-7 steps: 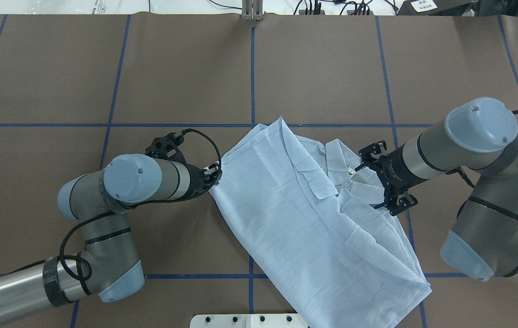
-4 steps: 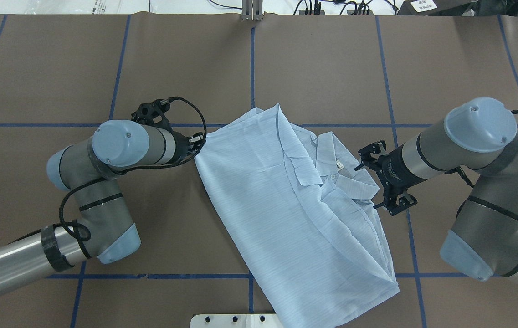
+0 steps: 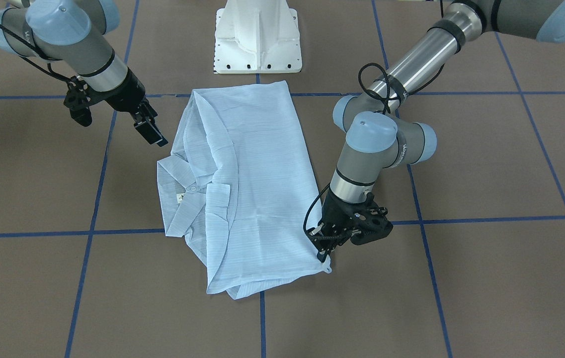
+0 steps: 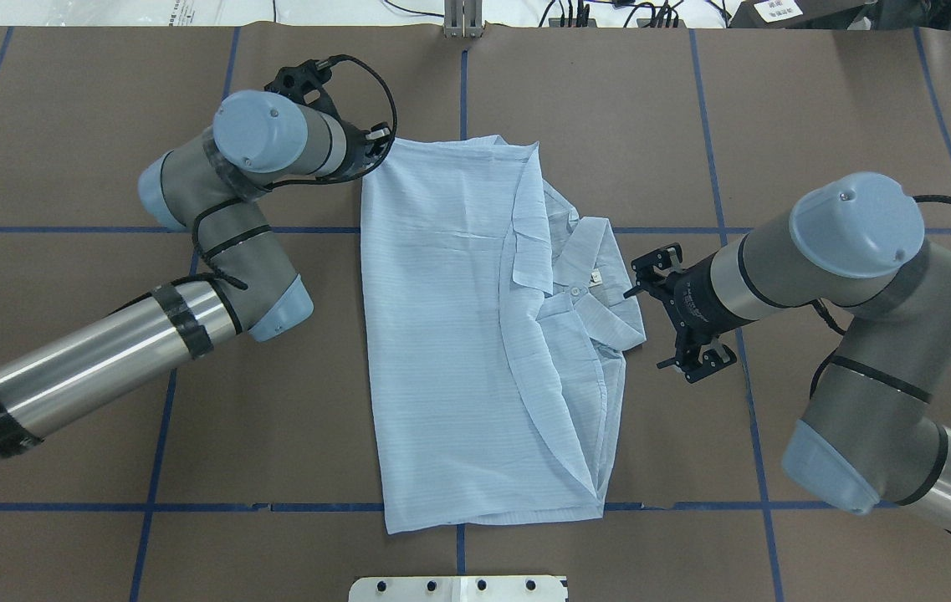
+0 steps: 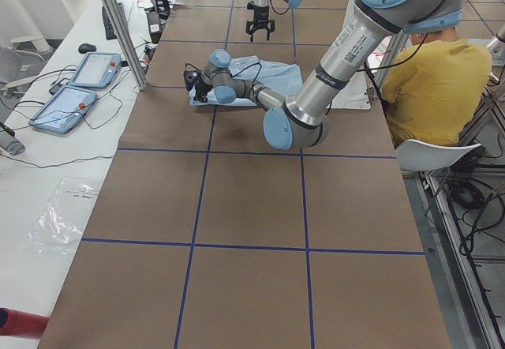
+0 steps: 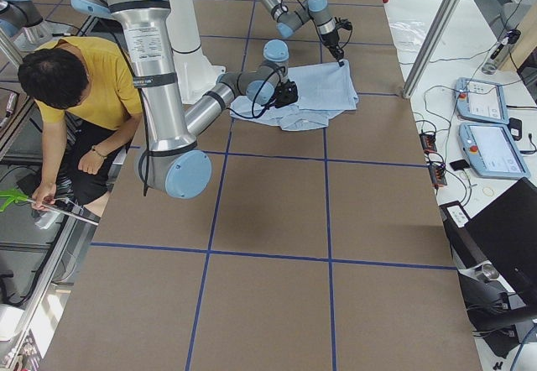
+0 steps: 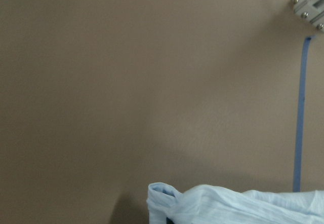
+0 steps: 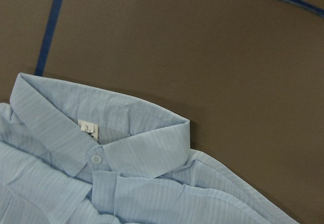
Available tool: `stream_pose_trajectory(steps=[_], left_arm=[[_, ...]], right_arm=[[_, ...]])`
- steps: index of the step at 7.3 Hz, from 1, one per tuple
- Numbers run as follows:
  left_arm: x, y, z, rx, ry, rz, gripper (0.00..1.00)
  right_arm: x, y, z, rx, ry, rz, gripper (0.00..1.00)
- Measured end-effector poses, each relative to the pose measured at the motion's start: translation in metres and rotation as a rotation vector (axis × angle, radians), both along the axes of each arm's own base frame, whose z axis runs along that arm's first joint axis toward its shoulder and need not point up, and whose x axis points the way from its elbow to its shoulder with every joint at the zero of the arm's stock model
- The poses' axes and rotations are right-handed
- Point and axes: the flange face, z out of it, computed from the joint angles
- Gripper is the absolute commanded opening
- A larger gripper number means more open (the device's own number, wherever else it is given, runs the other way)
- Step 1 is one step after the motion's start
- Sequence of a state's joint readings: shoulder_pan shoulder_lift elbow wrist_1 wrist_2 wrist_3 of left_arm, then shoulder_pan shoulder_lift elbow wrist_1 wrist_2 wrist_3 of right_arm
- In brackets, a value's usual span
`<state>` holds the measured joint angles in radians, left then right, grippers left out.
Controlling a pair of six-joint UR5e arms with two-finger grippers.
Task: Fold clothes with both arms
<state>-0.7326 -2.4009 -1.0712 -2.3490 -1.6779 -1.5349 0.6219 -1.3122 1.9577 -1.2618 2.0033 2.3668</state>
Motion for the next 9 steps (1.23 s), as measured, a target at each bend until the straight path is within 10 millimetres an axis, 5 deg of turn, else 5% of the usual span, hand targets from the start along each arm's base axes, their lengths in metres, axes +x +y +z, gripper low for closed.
stream_pose_trajectory(steps=[1, 2, 5, 7, 9], left_arm=[[0.000, -0.020, -0.006, 0.018, -0.015, -0.005, 0.81], [-0.001, -0.029, -0.008, 0.033, -0.024, -0.002, 0.93], [-0.023, -0.010, -0.013, 0.074, 0.017, 0.076, 0.99], [-0.067, 0.038, -0.005, 0.102, 0.086, 0.151, 0.99], [-0.104, 0.065, 0.002, 0.115, 0.120, 0.177, 0.99]], right_arm=[[-0.017, 0.003, -0.012, 0.051, 0.005, 0.028, 1.00], [-0.033, 0.004, -0.021, 0.085, 0.005, 0.042, 1.00], [-0.069, 0.015, -0.046, 0.141, -0.009, 0.015, 1.00], [-0.106, 0.057, -0.048, 0.323, 0.028, -0.168, 1.00], [-0.136, 0.089, -0.048, 0.608, 0.151, -0.449, 1.00]])
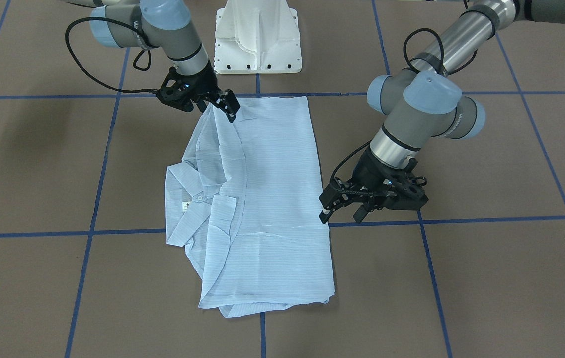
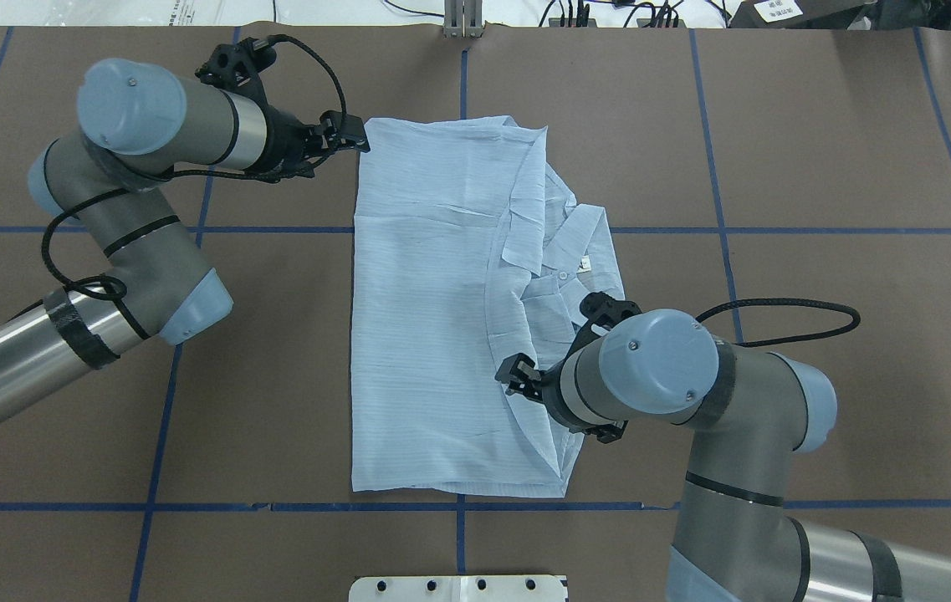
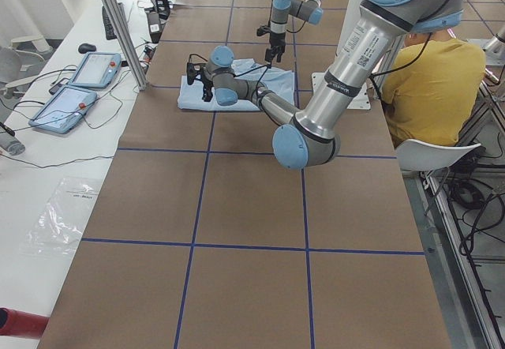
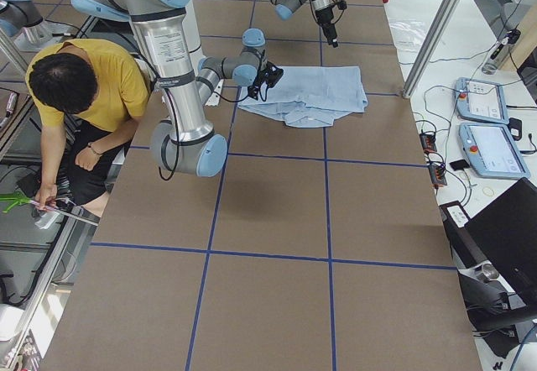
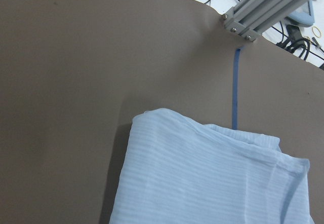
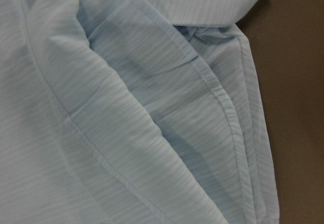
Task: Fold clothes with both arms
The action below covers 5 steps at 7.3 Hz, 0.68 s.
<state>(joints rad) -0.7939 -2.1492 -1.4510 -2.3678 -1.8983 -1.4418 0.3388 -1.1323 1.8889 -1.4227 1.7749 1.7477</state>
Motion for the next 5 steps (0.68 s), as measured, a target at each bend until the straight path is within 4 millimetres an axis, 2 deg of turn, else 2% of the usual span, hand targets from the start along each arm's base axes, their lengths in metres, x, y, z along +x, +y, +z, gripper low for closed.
stream_pose_trajectory(steps=[3, 5], left_arm=[[-0.029, 0.017, 0.023, -0.012, -0.005, -0.001, 0.98], [-0.034, 0.020, 0.027, -0.017, -0.007, -0.002, 0.98]], right_arm=[[-0.023, 0.016, 0.000, 0.387, 0.167, -0.320, 1.00], [-0.033, 0.015, -0.001, 0.485, 0.233, -0.421, 1.00]])
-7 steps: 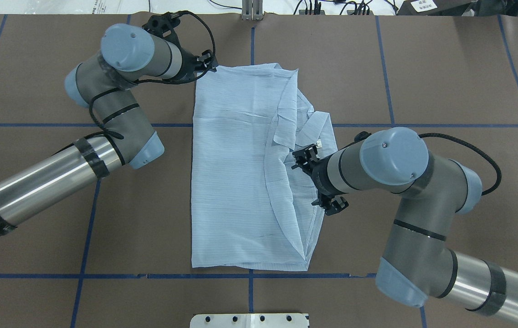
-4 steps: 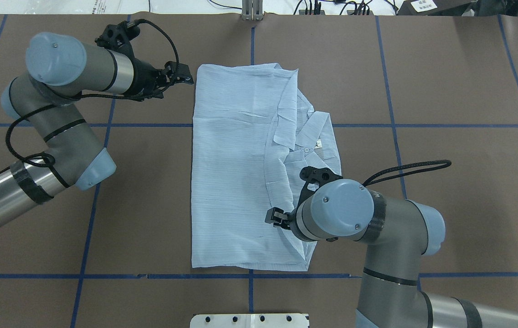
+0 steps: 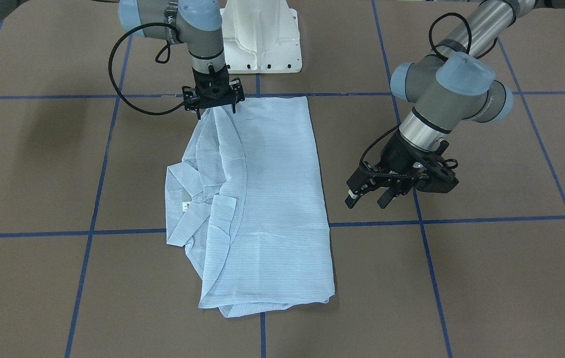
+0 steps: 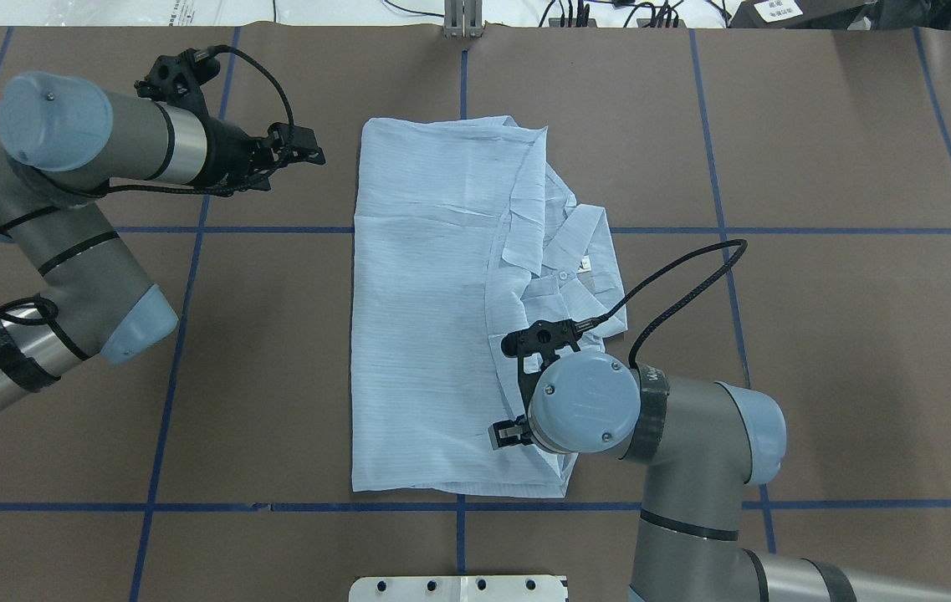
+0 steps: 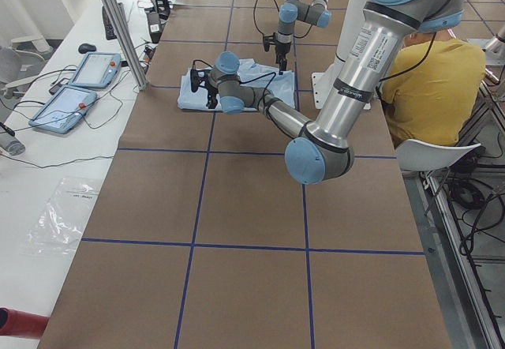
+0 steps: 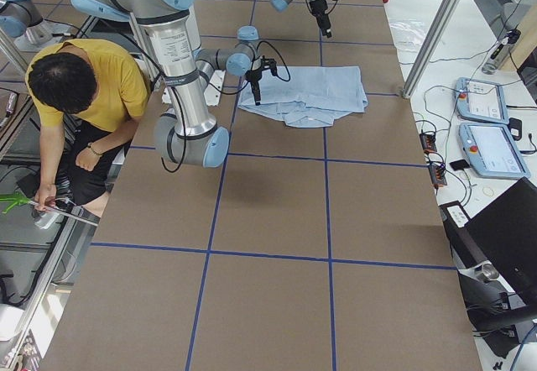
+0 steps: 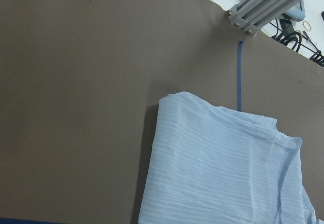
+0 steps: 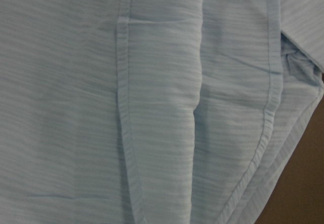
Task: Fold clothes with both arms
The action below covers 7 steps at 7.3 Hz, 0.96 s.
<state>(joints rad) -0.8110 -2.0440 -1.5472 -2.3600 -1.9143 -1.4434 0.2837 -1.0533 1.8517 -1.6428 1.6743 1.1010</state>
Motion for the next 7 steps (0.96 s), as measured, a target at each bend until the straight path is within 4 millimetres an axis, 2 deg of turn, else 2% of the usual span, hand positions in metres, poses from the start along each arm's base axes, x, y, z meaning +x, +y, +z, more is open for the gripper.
stream_pose_trajectory(steps=[2, 4, 7], left_arm=[[-0.001, 0.000, 0.001, -0.006, 0.001, -0.002, 0.98], [-0.001, 0.000, 0.003, -0.009, 0.000, -0.003, 0.98], [-0.002, 0.001, 0.003, -0.011, 0.001, -0.004, 0.98]], right_arm=[[-0.015, -0.004, -0.007, 0.033, 0.039, -0.036, 1.00], [-0.023, -0.008, -0.002, 0.045, 0.067, -0.047, 1.00], [-0.023, -0.019, 0.010, 0.062, 0.102, -0.049, 1.00]])
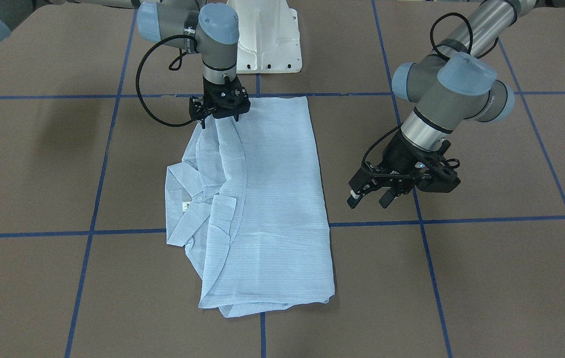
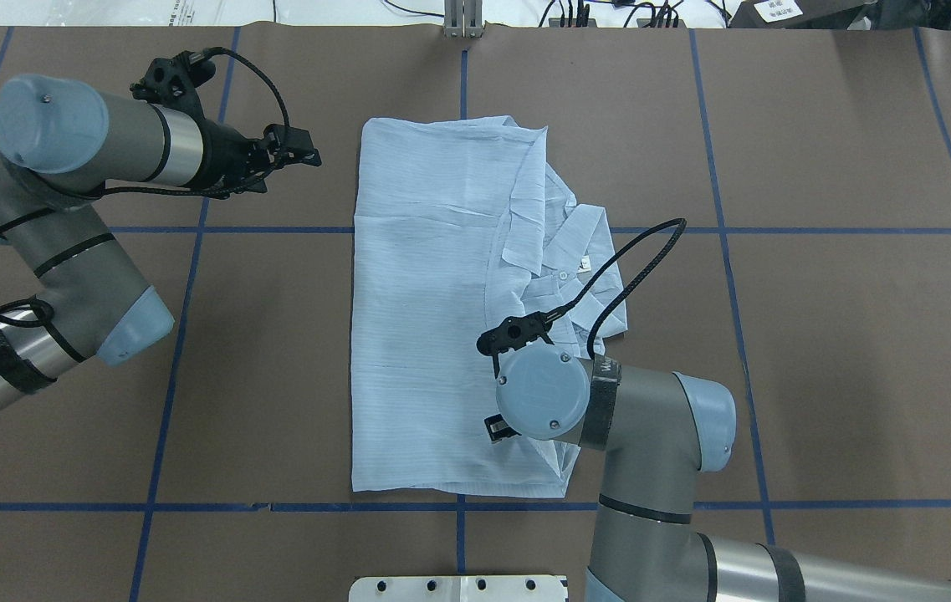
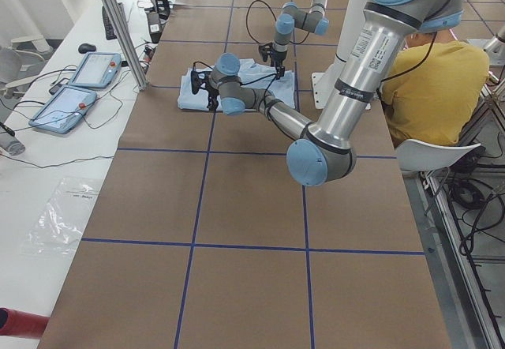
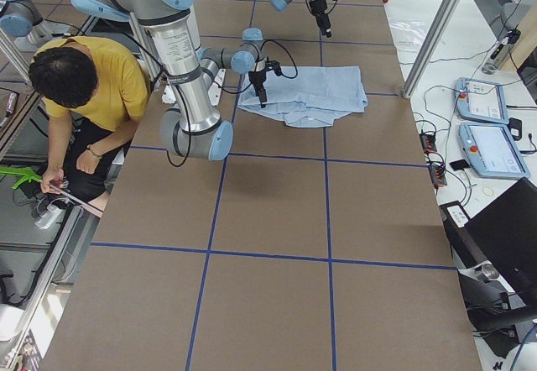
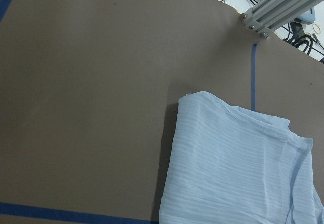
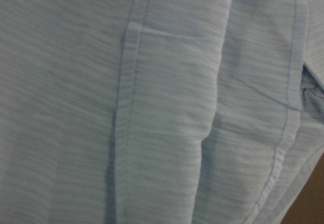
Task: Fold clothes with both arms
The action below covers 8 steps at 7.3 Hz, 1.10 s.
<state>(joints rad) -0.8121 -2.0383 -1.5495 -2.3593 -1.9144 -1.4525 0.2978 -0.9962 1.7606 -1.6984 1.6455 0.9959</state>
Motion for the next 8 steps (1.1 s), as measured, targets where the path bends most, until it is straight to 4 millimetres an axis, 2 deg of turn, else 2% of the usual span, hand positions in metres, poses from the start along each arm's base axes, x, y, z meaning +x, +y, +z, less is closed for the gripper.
stream_pose_trajectory(steps=[2, 3, 5, 6, 7, 8], left_arm=[[-0.002, 0.000, -0.002, 0.002, 0.004, -0.001, 0.98], [-0.003, 0.000, -0.005, 0.005, 0.007, -0.002, 0.98], [-0.007, 0.001, -0.009, 0.010, 0.015, 0.001, 0.98], [-0.008, 0.001, -0.011, 0.010, 0.017, 0.001, 0.98], [-0.010, 0.003, -0.016, 0.006, 0.014, 0.002, 0.98], [-0.014, 0.005, -0.023, 0.001, 0.009, 0.002, 0.98]], right_arm=[[0.015, -0.011, 0.014, -0.009, 0.023, 0.014, 1.00], [0.035, -0.012, 0.029, -0.012, 0.033, 0.022, 1.00], [0.099, 0.002, 0.062, -0.016, 0.049, 0.030, 1.00], [0.119, 0.011, 0.068, -0.020, 0.061, 0.029, 1.00], [0.126, 0.015, 0.067, -0.023, 0.066, 0.029, 1.00], [0.121, 0.017, 0.060, -0.024, 0.059, 0.029, 1.00]])
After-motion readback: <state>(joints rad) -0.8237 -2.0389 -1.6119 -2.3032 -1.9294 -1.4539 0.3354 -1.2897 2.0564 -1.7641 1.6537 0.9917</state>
